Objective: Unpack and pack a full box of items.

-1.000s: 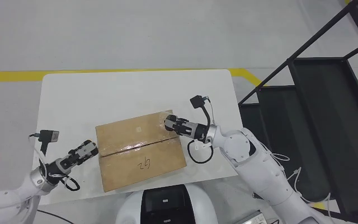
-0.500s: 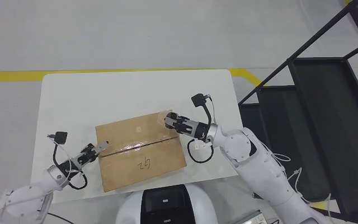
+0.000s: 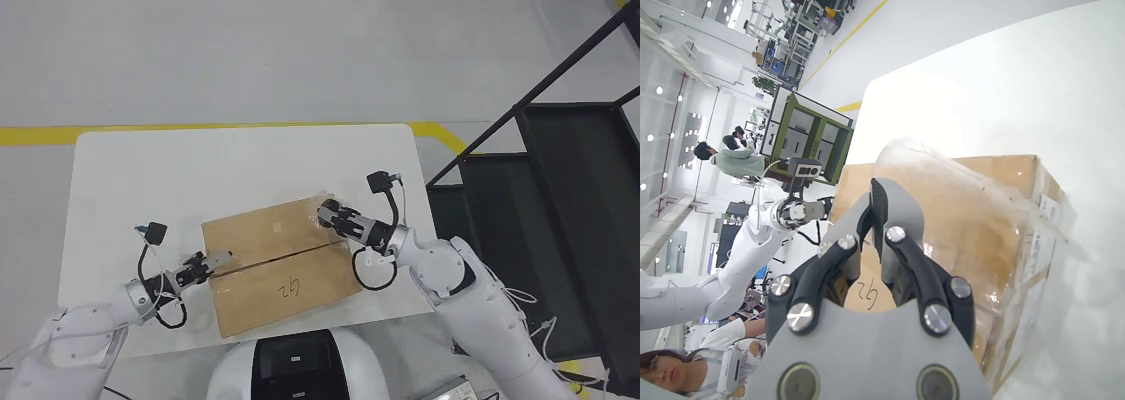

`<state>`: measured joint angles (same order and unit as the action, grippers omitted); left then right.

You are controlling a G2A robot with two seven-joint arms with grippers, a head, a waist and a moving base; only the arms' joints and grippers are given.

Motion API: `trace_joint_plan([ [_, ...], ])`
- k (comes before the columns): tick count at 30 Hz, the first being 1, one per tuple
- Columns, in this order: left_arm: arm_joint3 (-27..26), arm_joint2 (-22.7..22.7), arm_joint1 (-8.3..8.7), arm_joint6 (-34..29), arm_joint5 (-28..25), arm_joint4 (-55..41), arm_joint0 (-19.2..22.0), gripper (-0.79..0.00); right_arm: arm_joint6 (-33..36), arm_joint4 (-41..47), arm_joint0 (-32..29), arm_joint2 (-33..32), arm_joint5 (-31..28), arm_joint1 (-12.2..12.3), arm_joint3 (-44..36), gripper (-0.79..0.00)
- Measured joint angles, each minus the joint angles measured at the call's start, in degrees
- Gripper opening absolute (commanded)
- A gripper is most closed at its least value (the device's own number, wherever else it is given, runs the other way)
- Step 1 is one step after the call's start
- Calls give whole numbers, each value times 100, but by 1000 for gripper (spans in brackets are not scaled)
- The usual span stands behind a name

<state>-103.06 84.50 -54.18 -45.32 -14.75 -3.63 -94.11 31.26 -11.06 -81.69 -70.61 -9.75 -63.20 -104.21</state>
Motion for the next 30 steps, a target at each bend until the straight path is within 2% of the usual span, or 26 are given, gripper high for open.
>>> trace_joint_plan([
  [7,103,-228,-28,-102,45,-121,234,0,151,-297,-346,-67,-178,49,-208,-785],
  [11,187,-79,-16,-91,-13,-267,217,0,322,-375,-376,47,-364,55,-353,-785],
  [15,216,189,7,-75,-79,-469,101,0,522,-30,-314,114,-678,51,-317,-785],
  [21,202,401,28,-151,-121,-624,-23,0,569,-51,-116,252,-561,30,-52,-785],
  [30,141,357,21,-134,-106,-608,-40,0,631,-204,116,640,-524,-24,208,-785],
])
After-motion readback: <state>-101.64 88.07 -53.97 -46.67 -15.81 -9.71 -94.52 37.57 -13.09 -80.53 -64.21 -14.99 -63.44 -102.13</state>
